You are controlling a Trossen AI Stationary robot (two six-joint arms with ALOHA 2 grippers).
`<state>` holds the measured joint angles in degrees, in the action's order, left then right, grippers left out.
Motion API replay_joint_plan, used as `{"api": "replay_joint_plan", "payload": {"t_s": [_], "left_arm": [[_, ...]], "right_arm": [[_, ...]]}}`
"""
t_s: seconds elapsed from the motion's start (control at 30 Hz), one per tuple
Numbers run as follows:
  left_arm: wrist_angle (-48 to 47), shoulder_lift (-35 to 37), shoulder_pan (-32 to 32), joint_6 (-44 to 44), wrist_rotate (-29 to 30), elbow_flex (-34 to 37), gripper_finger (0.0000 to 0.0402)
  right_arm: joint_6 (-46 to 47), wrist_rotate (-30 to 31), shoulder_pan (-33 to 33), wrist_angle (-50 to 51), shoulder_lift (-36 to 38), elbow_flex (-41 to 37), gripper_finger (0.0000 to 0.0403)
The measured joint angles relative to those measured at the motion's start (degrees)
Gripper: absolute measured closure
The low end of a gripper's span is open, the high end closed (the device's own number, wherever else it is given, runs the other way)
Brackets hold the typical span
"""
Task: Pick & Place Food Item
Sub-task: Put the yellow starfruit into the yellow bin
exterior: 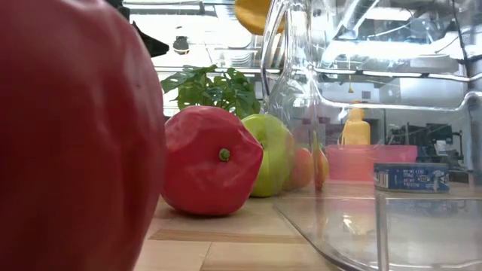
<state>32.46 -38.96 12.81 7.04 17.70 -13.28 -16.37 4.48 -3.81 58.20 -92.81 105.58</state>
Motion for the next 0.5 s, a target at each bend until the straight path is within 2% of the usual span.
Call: {"api": "replay_joint_plan", "payload": {"t_s": [0.2,0.37,0.5], "left_arm": [[0.2,0.0,0.0,0.0,0.0,0.0,0.0312],[0.2,0.0,0.0,0.0,0.0,0.0,0.0312],[0.5,0.0,0.0,0.0,0.0,0.0,0.0312]], "right_arm": [[-1.8,-0.2,-2.3,-15.8,5.9,-15.0,0.0394],[-2.5,-0.1,-4.4,-37.8,11.1,-30.5,0.0393],[-0.7,-0.2,-4.7,-56.5,13.8,-39.3,0.0393]]}}
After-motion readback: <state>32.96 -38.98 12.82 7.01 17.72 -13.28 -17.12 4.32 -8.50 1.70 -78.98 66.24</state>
